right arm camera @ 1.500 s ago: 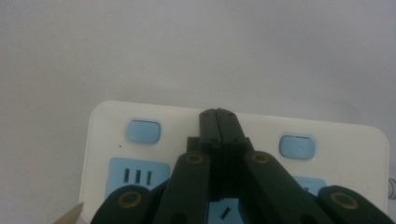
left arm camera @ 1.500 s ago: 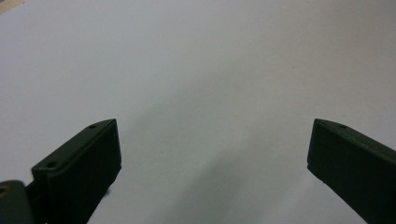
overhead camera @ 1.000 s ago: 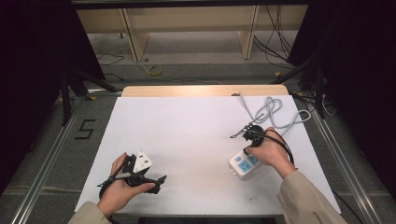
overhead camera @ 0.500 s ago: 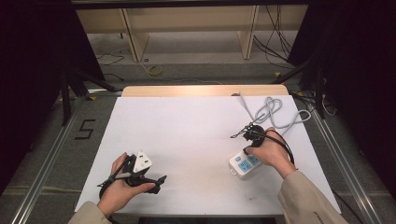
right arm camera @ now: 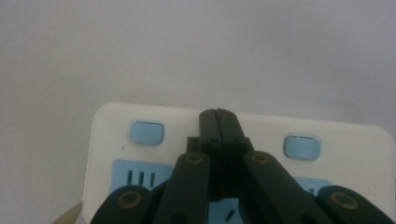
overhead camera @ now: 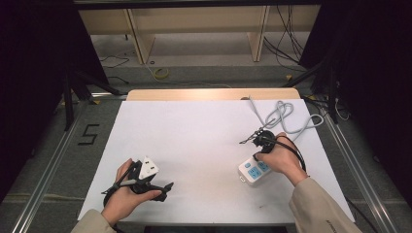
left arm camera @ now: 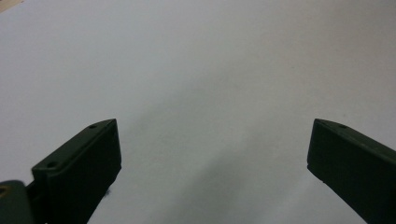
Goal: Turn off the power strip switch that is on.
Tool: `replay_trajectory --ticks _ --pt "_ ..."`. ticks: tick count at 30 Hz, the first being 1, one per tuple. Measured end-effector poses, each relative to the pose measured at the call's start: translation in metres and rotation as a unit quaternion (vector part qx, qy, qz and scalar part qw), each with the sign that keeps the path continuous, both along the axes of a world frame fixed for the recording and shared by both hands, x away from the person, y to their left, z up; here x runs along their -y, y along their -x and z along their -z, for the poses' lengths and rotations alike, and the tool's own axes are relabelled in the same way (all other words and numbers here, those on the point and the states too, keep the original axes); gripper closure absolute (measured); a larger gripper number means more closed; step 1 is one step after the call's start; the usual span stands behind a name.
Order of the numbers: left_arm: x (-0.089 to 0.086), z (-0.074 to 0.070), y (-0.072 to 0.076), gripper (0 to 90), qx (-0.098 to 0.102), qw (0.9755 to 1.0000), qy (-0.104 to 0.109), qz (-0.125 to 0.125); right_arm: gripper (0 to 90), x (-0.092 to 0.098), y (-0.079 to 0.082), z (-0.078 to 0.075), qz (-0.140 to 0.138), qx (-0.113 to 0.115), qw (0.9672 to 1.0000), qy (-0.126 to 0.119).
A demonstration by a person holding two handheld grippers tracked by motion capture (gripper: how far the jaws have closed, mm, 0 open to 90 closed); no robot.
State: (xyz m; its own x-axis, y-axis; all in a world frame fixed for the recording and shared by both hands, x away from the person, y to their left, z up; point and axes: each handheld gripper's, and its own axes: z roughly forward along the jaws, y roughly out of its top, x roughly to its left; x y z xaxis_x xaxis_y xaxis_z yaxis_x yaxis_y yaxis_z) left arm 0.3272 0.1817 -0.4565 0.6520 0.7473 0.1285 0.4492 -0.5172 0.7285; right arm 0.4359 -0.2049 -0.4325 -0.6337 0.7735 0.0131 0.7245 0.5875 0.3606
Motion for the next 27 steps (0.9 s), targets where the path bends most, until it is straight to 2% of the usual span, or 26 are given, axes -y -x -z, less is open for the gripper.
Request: replay_trajectory --ticks 10,11,12,15,19,27 --pt "0.000 0.000 0.000 2.5 0.000 1.0000 -0.001 0.001 90.0 0.001 0.001 -0.001 -0.001 0.004 1.0000 -0.003" --pt "0.000 0.000 0.000 2.5 0.000 1.0000 0.000 0.001 90.0 0.001 0.001 -0.003 0.001 0.005 0.9999 -0.013" --pt "0.000 0.000 0.000 2.5 0.000 1.0000 0.000 0.001 90.0 0.002 0.002 -0.004 -0.002 0.009 0.9999 -0.006" --pt "0.000 0.000 0.000 2.5 0.000 1.0000 0.000 0.000 90.0 0.004 0.004 -0.005 0.002 0.017 0.9998 -0.014" --pt "0.000 0.000 0.000 2.6 0.000 1.0000 0.000 0.000 89.5 0.008 0.007 -0.010 0.003 0.043 0.9986 -0.029" --pt "0.000 0.000 0.000 2.5 0.001 1.0000 0.000 -0.001 74.6 0.016 0.012 -0.011 -0.007 0.067 0.9966 -0.049"
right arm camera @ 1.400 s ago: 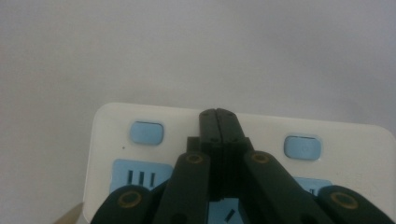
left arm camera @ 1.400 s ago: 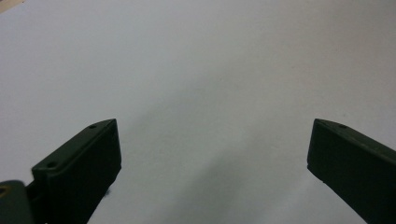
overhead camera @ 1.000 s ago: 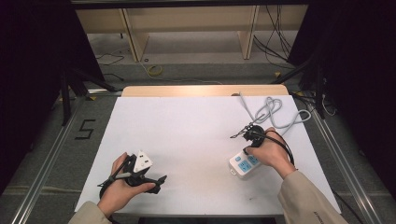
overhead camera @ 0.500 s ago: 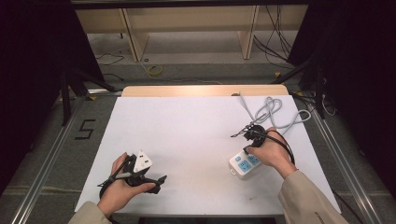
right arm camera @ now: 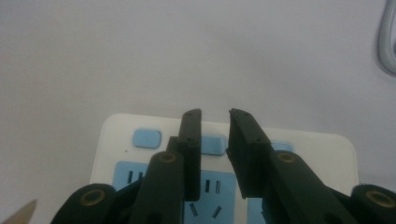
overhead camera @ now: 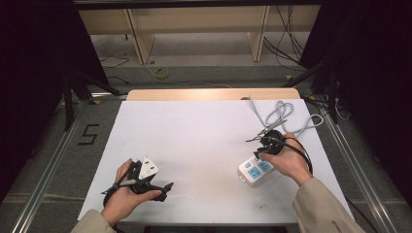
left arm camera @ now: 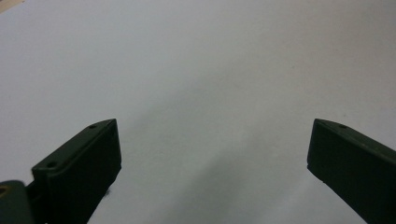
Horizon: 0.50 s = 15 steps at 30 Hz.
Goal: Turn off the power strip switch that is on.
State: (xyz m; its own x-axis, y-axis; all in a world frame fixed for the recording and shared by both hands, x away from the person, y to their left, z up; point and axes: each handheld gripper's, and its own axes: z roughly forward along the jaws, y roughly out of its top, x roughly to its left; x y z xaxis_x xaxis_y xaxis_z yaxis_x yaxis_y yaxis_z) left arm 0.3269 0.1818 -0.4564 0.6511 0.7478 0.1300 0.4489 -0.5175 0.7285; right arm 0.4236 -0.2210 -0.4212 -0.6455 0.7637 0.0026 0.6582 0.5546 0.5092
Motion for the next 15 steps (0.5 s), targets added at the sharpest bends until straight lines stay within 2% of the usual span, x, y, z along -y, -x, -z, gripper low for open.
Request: replay_trajectory --ticks 5,10,15 --pt "0.000 0.000 0.000 2.5 0.000 1.0000 0.001 -0.001 66.2 0.006 0.004 -0.002 -0.002 0.018 0.9997 -0.018" --pt "0.000 0.000 0.000 2.5 0.000 1.0000 0.002 -0.001 54.8 0.011 0.011 -0.004 -0.009 0.046 0.9984 -0.033" --pt "0.000 0.000 0.001 2.5 0.000 1.0000 0.001 -0.001 49.4 0.017 0.022 -0.005 -0.027 0.077 0.9953 -0.052"
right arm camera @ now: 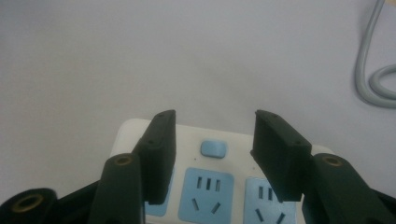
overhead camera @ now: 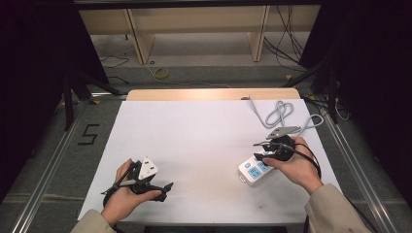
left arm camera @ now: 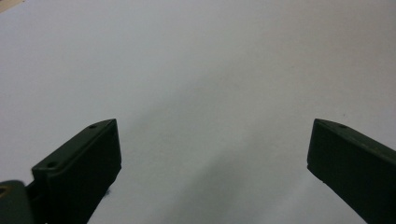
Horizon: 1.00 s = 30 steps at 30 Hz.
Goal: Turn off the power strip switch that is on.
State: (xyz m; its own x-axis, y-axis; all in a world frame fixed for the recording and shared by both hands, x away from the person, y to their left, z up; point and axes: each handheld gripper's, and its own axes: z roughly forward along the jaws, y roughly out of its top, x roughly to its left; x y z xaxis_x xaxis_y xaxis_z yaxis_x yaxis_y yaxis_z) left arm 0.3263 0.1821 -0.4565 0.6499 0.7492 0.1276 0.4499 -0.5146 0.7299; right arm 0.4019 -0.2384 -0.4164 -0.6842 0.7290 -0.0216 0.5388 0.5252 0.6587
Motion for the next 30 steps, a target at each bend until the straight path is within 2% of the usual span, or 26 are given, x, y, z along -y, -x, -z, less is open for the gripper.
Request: replay_trajectory --ticks 9,16,25,30 --pt "0.000 0.000 0.000 2.5 0.000 1.0000 0.001 -0.001 39.4 0.013 0.027 0.006 -0.007 0.036 0.9988 -0.031" --pt "0.000 0.001 0.000 2.5 -0.002 1.0000 0.000 -0.002 34.7 0.021 0.045 0.012 -0.011 0.042 0.9968 -0.068" --pt "0.000 0.001 0.000 2.5 -0.004 1.0000 0.000 -0.002 30.5 0.032 0.064 0.020 -0.009 0.062 0.9946 -0.083" --pt "0.001 0.001 0.000 2.5 -0.004 1.0000 -0.003 0.000 30.2 0.036 0.075 0.026 -0.006 0.060 0.9939 -0.093"
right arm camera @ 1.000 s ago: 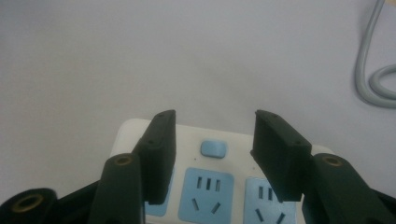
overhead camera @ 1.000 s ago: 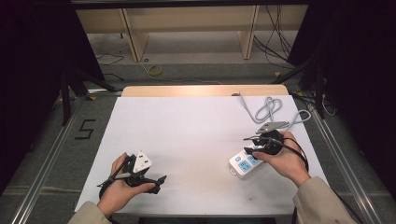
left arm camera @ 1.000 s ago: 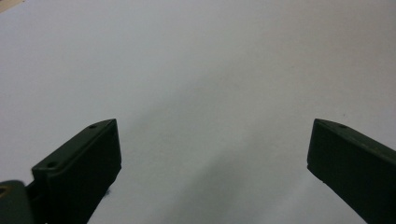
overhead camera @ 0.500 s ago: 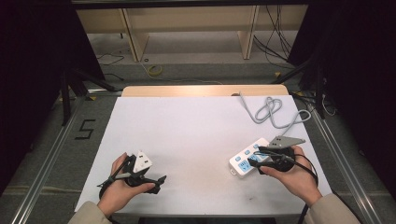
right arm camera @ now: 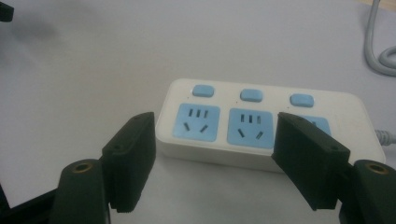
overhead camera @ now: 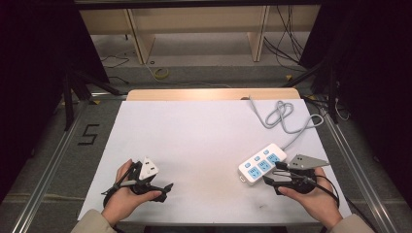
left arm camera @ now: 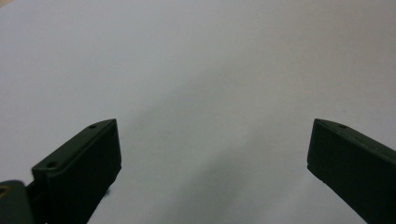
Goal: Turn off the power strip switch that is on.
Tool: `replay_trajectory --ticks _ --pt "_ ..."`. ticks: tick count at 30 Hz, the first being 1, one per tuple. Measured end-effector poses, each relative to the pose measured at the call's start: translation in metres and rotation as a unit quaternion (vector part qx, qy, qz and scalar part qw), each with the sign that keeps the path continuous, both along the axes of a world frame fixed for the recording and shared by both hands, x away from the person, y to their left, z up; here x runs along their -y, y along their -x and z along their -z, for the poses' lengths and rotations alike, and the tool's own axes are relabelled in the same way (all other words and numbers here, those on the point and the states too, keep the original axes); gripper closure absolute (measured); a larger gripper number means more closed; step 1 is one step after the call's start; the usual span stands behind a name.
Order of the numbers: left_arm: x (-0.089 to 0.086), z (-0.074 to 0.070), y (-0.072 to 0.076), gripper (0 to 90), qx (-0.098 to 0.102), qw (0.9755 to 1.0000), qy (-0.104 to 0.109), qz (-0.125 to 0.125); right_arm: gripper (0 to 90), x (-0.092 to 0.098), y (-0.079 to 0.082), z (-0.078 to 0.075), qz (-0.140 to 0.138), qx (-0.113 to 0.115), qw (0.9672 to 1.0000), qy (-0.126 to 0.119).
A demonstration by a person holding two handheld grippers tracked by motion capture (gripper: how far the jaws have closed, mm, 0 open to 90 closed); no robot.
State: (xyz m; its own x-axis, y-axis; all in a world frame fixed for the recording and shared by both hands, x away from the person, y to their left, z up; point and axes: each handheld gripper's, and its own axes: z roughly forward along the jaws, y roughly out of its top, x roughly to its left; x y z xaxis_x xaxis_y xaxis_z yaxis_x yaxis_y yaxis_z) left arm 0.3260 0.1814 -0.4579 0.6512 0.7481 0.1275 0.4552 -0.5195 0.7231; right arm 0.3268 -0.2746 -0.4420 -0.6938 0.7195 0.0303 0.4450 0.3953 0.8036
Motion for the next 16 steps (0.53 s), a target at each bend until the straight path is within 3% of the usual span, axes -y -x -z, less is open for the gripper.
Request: replay_trajectory --ticks 16 --pt "0.0012 0.0013 -0.0015 2.5 -0.006 1.0000 -0.002 0.002 27.1 0.0026 0.0009 0.0044 0.002 -0.003 1.0000 -0.003"
